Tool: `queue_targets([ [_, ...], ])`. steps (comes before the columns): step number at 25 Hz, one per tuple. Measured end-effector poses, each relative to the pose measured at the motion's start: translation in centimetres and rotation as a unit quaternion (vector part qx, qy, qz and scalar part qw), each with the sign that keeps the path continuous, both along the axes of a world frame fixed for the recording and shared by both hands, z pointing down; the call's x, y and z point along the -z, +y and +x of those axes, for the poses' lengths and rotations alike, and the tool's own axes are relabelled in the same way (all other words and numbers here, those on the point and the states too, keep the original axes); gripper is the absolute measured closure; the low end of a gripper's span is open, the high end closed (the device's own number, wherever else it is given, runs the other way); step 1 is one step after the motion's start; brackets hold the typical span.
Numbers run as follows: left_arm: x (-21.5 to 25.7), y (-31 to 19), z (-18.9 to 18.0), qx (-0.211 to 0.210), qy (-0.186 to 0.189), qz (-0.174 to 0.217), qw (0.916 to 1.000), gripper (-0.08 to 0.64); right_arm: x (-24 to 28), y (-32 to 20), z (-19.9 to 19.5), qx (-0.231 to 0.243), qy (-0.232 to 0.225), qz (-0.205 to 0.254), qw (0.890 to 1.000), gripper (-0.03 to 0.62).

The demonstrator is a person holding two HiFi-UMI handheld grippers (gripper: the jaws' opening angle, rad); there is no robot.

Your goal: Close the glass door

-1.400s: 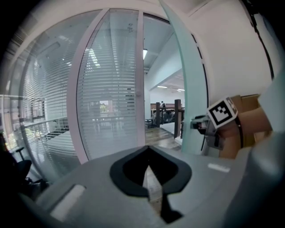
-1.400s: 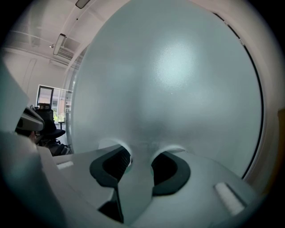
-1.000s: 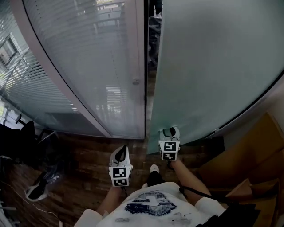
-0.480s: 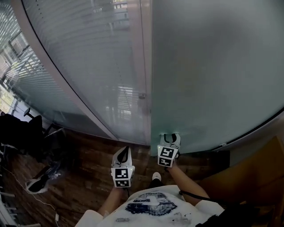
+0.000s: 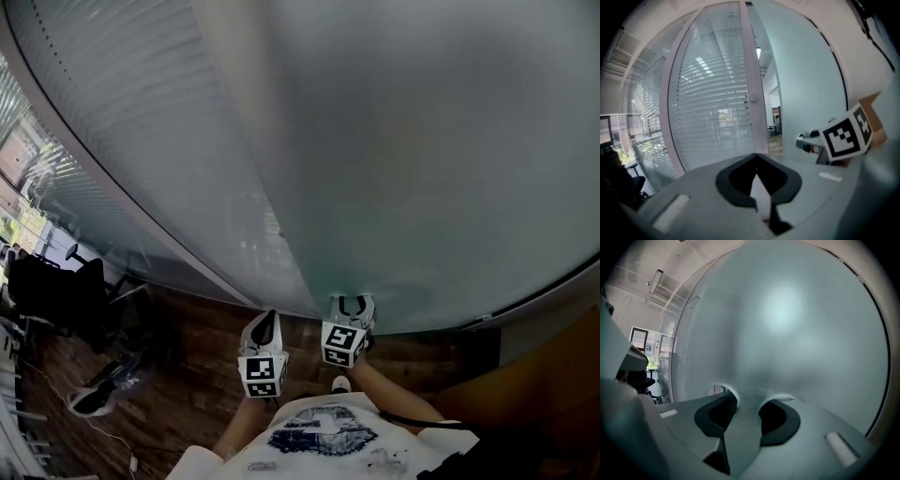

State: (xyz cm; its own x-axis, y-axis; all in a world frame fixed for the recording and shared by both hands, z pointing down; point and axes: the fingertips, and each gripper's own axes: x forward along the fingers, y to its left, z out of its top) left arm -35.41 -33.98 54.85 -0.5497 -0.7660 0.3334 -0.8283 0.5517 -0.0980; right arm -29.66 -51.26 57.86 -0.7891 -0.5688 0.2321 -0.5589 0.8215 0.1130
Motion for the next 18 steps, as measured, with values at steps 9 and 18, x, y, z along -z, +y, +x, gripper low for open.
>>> queue_targets([
  [9,-1.4,-1.5,-0.4,-0.012,-0.016,-0.018,0.9996,0.557,0.4,-1.6,-1.5,-0.003,-0.006,0.006,1.000,0.446],
  [18,-2.8,-3.3,-2.3,-0.049,0.003,-0.027,0.9984,0.557,0.0,-2.2,-2.1,-0.016,-0.017,0.003,1.000,0.446],
])
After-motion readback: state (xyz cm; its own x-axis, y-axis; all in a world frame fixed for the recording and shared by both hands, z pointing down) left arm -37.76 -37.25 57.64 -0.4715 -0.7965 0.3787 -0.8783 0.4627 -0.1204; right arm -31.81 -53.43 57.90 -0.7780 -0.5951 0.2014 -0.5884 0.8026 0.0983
